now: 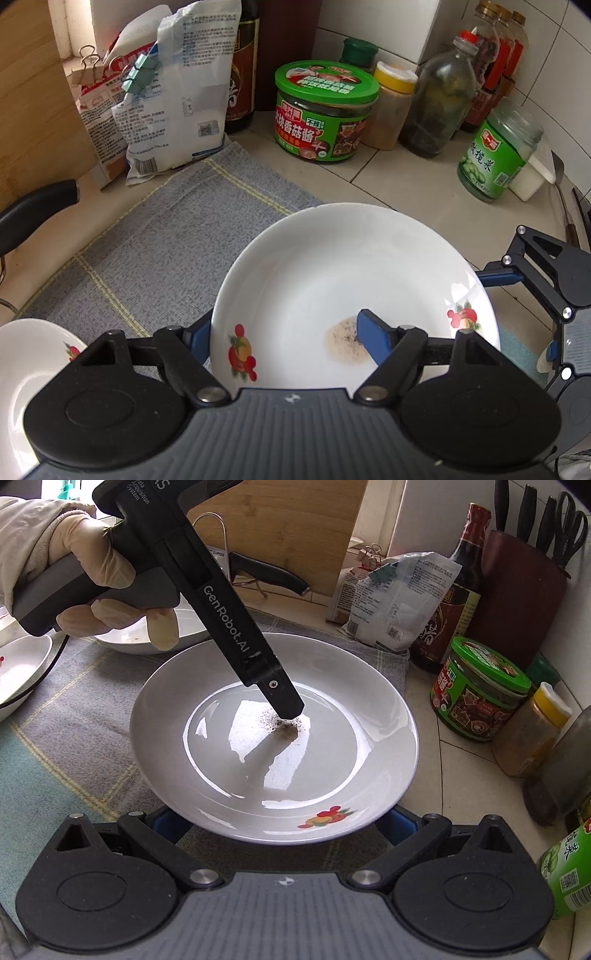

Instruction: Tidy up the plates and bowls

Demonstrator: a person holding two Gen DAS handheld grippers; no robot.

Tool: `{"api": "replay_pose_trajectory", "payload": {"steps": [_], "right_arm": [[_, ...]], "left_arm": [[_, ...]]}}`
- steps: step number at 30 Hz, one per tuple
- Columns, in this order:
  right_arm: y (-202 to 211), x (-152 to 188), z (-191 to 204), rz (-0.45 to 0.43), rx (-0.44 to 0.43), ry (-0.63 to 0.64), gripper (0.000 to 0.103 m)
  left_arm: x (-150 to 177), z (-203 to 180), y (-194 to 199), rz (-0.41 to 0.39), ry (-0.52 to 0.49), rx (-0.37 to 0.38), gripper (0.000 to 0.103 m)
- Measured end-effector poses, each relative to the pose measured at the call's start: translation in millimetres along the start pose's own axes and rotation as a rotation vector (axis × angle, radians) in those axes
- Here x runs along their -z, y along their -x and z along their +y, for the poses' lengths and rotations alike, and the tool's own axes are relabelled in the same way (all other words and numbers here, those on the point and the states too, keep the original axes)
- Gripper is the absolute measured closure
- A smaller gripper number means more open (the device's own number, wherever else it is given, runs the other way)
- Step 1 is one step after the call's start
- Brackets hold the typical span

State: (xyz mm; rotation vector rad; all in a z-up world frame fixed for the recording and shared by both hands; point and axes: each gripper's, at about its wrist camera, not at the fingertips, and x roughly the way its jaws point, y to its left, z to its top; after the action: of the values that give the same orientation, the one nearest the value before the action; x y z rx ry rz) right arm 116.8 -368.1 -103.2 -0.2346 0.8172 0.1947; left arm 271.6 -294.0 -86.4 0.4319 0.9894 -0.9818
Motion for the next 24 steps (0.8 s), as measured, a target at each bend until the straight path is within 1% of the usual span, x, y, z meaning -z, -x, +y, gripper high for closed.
{"api": "replay_pose_trajectory", "payload": {"steps": [5,12,16,21,23,24], "right_arm": [[-5.5,3.6,-5.6,0.017,0.016,-0.022,0.0],[-6.3,3.5,-7.3,0.01,0.019,-0.027,0.0],[-6.2,3.3,-4.8,0.01,0.026,-0.017,0.0],[0.1,4.9,-0.8,0.01,0.042,-0.019,0.0],[4.9,5.2,1.0,0.01,0.054,-0.028,0.0],[7.2,5.0,2.4,0.013,0.064,-0.032,0.0]], "left_arm": [[-3.3,-0.1,-8.3,-0.004,0.005,-0.001,0.026],[-5.7,-0.1,-13.8,-0.01,0.003,-0.004,0.026],[-4.0,0.0,-16.5,0.001,0.0,-0.01,0.024],[2.5,-2.2,-0.8,-0.057,-0.017,-0.047,0.018],[6.5,-3.6,13.2,-0.091,-0.018,-0.069,0.011],[9.2,-5.0,20.9,-0.108,-0.019,-0.082,0.011]]}}
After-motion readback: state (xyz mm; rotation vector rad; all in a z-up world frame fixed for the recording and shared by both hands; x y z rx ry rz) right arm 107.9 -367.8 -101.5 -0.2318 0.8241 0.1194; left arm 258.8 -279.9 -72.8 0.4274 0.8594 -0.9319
